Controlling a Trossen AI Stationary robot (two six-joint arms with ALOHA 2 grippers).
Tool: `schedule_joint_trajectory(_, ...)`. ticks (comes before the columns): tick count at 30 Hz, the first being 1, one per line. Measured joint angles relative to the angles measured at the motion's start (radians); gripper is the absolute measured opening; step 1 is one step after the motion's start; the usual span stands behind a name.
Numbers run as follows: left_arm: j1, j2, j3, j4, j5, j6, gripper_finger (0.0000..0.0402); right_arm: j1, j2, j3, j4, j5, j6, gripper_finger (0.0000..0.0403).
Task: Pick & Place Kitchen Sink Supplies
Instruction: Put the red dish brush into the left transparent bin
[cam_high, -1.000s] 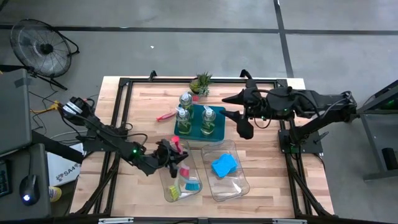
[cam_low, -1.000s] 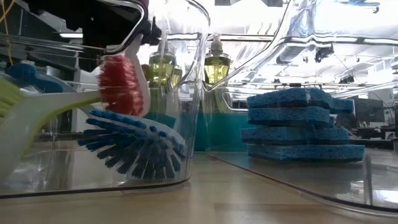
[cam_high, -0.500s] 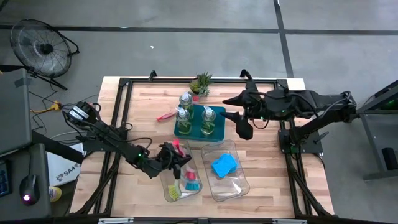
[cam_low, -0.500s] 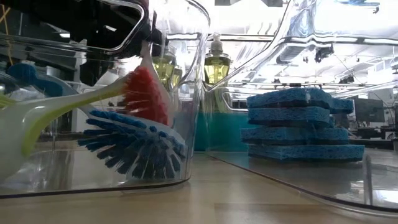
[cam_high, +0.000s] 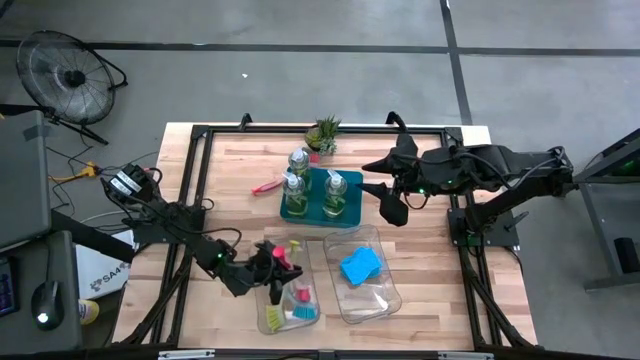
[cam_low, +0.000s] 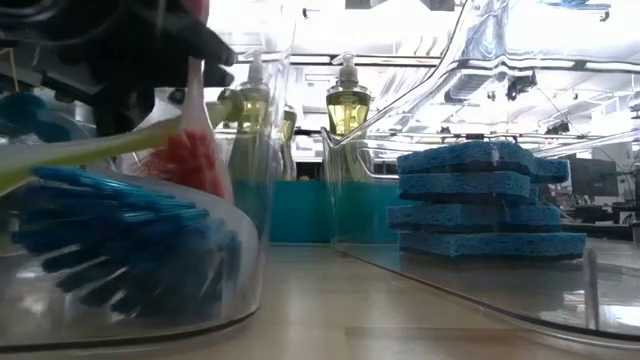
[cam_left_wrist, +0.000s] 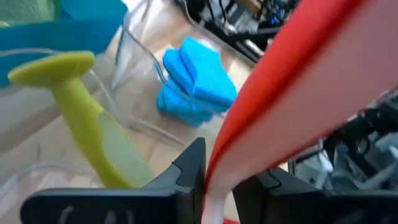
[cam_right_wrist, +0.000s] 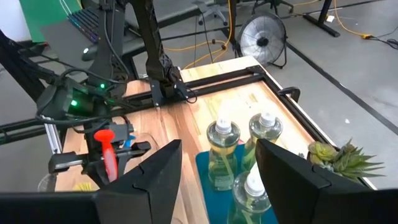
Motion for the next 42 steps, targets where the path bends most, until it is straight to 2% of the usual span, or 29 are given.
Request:
schedule_joint_trajectory(10,-0.003,0.000,0.000,-0.027,0.052,0.031,0.0061,0.000,0.000,0.000,-0.043,-0.001,-0.002,0.0200)
schedule_joint_trajectory(13,-0.003,0.000,0.000,-0.013,0.090,0.054,0.0073,0.000,0.000,0.000,-0.069,-0.014,-0.002,0.0200)
schedule_joint_trajectory(16,-0.003,0.000,0.000,0.000,0.112,0.068,0.0107,0.000,0.000,0.000,-0.090,-0.031,-0.002,0.0200)
schedule_joint_trajectory(24,-0.003,0.000,0.000,-0.011,0.199,0.072,0.0234,0.000,0.000,0.000,-0.148,-0.036,-0.003,0.0200)
schedule_joint_trajectory(28,-0.003,0.000,0.000,-0.011,0.265,0.051,0.0269,0.000,0.000,0.000,-0.181,-0.035,-0.003,0.0200)
schedule_joint_trajectory(34,-0.026,-0.025,0.000,-0.042,0.273,0.020,0.0278,0.000,-0.003,0.000,-0.219,-0.033,-0.003,0.0200)
schedule_joint_trajectory(39,-0.037,-0.094,0.001,-0.168,0.205,0.011,0.0278,0.000,-0.007,0.000,-0.234,-0.016,-0.028,0.0200)
schedule_joint_trajectory(42,-0.036,-0.144,0.000,-0.262,0.207,0.010,0.0278,-0.001,-0.008,0.000,-0.234,-0.010,-0.046,0.0200)
